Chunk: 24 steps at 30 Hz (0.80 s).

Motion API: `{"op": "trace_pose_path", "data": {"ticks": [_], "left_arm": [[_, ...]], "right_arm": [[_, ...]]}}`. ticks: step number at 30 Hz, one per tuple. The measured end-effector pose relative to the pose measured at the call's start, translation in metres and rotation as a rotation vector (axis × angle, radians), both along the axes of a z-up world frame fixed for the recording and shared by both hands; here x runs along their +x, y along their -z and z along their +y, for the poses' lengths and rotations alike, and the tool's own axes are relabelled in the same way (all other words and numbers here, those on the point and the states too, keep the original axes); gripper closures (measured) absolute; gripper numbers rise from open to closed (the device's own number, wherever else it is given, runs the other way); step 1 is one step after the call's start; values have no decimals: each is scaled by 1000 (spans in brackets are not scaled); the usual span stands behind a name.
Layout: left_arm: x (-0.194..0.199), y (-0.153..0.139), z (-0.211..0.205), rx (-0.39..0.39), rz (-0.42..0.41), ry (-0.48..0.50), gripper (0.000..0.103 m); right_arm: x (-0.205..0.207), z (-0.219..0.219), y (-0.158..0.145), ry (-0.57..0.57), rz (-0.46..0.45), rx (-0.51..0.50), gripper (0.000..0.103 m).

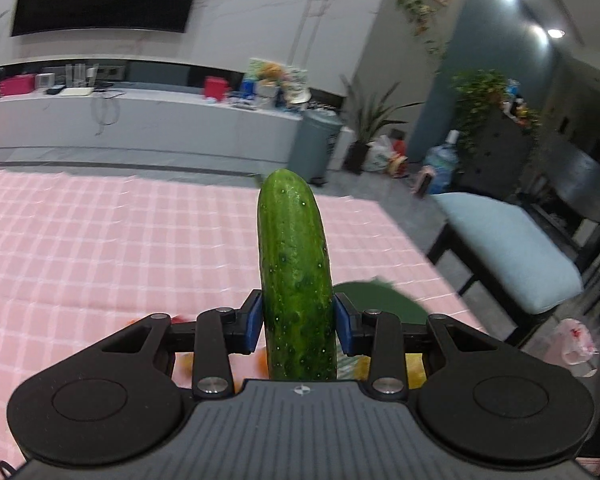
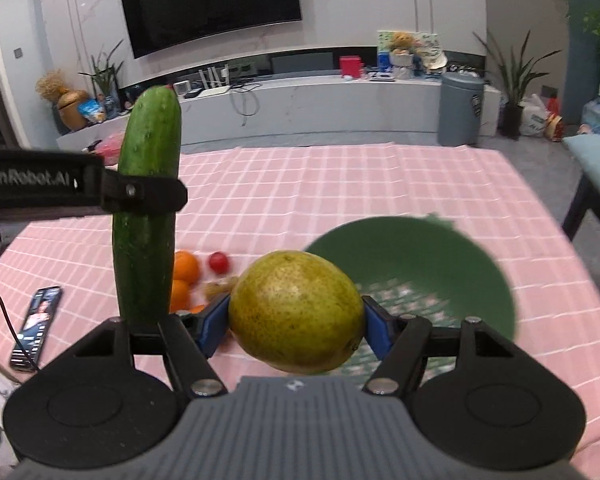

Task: Organize fruits
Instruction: 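Lift the cucumber and pear and carry both over the green colander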

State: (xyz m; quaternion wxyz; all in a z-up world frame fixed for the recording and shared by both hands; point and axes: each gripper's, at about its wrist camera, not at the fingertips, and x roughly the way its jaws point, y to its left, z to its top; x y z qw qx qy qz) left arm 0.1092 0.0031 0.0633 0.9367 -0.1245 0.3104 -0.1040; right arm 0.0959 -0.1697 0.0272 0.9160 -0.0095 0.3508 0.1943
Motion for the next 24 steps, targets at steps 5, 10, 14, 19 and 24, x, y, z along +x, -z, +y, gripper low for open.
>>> {"op": "trace_pose_path", "data": {"ticks": [5,10,14,19,24], "left_arm": [[25,7,-29,-14,22,98,62],[56,32,-54,-2,139,187,62],[69,54,-67,37,216,223,62],[81,69,-70,19,257,238,62],[90,79,-79,30,292,246,62]], "right_arm": [[21,-27,-4,20,13,-55,38],[47,-45,5,11,53,-150,38],[66,-50,21,-28,100,-220,38],[81,-46,43,-75,154,-268,38],[89,-40,57,-113,202,-275,38]]}}
